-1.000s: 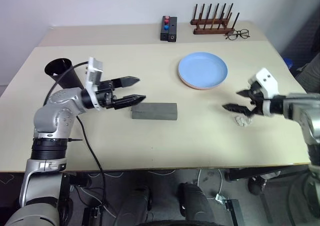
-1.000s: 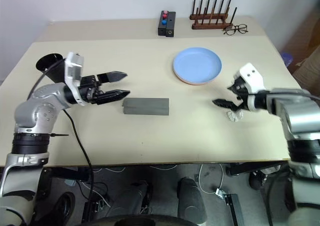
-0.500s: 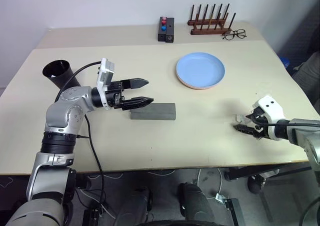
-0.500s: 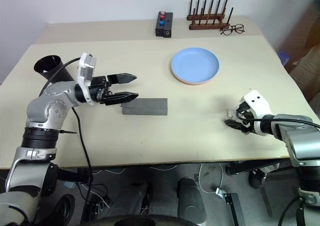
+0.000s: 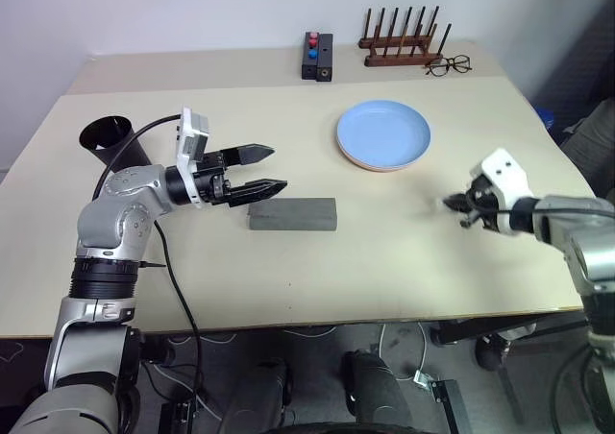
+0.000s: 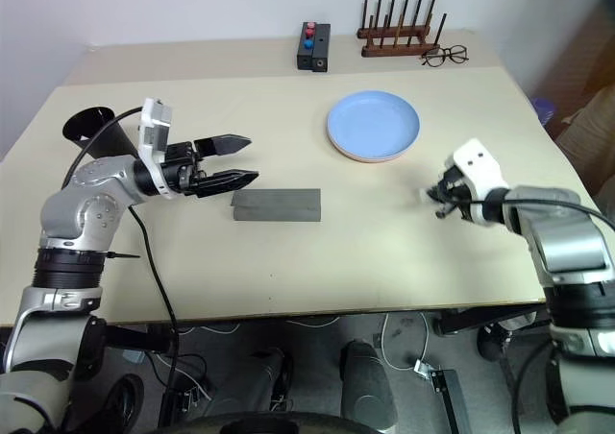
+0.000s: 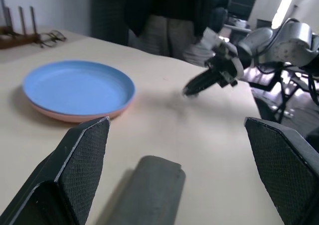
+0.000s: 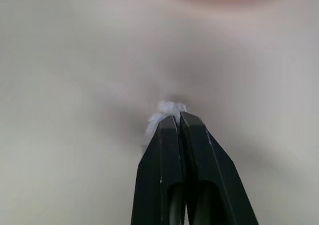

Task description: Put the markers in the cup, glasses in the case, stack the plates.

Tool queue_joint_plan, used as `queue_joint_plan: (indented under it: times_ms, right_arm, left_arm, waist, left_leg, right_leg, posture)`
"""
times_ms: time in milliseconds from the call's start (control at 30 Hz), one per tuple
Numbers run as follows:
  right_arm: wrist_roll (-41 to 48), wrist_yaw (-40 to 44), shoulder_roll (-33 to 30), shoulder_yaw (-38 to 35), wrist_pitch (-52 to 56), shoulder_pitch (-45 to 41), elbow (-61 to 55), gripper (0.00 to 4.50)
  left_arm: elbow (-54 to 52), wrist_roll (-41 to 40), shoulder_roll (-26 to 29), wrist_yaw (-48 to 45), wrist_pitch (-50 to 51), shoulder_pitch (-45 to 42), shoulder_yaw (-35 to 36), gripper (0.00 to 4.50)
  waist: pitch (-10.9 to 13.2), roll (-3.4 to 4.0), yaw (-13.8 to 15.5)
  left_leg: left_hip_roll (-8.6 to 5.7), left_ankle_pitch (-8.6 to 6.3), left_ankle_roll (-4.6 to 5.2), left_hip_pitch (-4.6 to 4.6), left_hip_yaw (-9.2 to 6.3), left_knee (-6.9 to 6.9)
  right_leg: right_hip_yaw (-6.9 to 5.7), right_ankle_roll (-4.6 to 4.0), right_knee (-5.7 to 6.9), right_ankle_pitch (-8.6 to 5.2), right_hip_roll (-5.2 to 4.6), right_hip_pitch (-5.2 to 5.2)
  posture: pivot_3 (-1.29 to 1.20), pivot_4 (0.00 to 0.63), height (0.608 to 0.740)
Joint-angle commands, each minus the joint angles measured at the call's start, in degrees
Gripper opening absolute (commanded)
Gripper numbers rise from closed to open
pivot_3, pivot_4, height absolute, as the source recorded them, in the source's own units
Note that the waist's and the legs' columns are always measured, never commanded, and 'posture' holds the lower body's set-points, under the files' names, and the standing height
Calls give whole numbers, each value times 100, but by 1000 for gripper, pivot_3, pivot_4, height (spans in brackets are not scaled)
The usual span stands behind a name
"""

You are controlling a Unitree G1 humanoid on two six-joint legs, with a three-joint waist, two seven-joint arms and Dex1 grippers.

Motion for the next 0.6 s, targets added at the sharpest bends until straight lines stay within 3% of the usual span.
queue_joint_plan:
  times_ms: [33,167,300,467,600]
  right_arm:
    - [198,-278,312,-348,-141,-760,268,38]
    - [-142,-544,766,-100,-910,-1636,1301,38]
    - [-850,-1142,1512,257,-2482,-2719,3572,38]
    - [-949,-1030,1874,214,-3280,-3239,5090,38]
    - [-1018,-1069,1893,170,-3656,-3302,5461,1831]
  left_arm:
    - [-83,57,4,170,-270,-86,227,4500]
    - [133,104,-60,388,-492,-201,315,4500]
    - [162,210,-118,545,-647,-222,318,4500]
    - [-179,142,-43,661,-530,24,377,4500]
    - [-457,74,27,801,-460,300,491,4500]
  waist:
    - [0,0,13]
    - [0,-1,27]
    - [0,-1,-16]
    - [1,-1,-33]
    - [1,1,-36]
  left_leg:
    - [0,0,0,-1,0,0]
    - [-2,-1,2,-4,-1,0]
    - [-2,-2,3,-3,3,0]
    - [0,-1,2,-11,4,-9]
    - [-2,-2,4,-16,4,-7]
  right_leg:
    - [0,0,0,0,0,-1]
    - [-1,1,-7,1,-1,0]
    - [1,1,-7,4,0,-2]
    - [3,1,-12,5,1,-12]
    - [5,1,-11,5,0,-16]
  posture:
    - [0,150,740]
    - [0,150,740]
    - [0,150,740]
    - [0,150,740]
    - [0,150,740]
